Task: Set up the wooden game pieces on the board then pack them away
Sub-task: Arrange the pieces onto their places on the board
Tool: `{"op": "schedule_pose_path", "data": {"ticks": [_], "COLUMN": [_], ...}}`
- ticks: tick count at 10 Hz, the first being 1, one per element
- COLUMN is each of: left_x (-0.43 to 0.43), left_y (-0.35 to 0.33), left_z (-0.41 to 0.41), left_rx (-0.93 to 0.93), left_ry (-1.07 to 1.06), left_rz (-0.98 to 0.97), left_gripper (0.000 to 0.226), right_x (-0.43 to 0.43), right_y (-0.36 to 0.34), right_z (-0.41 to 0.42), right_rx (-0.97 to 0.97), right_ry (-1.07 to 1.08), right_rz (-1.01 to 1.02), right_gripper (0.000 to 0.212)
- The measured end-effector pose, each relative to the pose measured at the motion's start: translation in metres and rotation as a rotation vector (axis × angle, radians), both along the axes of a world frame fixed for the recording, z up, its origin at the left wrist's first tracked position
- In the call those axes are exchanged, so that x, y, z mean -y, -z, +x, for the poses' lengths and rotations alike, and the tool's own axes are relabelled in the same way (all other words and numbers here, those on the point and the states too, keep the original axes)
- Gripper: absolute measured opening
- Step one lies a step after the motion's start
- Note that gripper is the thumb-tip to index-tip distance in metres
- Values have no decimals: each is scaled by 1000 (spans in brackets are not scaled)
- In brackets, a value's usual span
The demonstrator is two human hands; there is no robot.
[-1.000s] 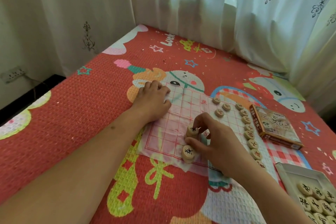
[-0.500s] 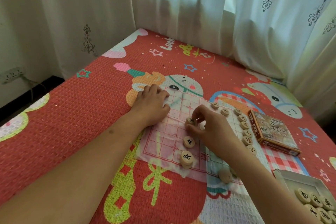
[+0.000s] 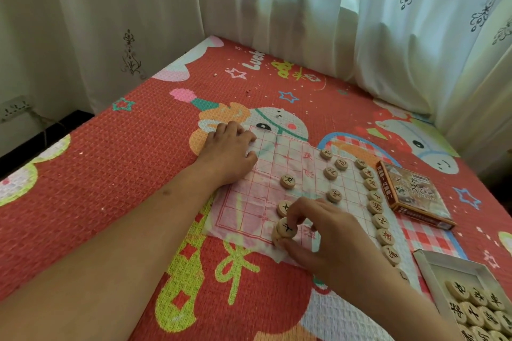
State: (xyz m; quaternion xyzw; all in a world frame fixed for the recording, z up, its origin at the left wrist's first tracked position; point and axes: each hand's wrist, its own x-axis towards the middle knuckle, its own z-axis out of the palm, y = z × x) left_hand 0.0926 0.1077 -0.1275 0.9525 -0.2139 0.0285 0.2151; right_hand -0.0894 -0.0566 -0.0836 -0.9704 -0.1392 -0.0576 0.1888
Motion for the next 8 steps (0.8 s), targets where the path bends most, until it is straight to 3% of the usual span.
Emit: {"op": "schedule_pose_path", "data": {"ticks": [2, 4, 6, 8], "left_x": [1, 0, 1, 1], "left_y": [0, 0, 1, 2], "left_z": [2, 2, 2, 3], "left_rx": [-6, -3, 4, 10], "left_ry": [-5, -4, -4, -8], "left_rz": [-10, -30, -36, -39], "left_gripper": [44, 43, 43, 43], "right_x": [11, 31, 31, 40], "right_y": [-22, -1, 7, -1], "right_z": [49, 128, 141, 166], "right_rx": [139, 85, 41, 112], "right_ry": [141, 282, 297, 375], "right_rz": [79, 33, -87, 25], "right_gripper": [18, 21, 24, 26]}}
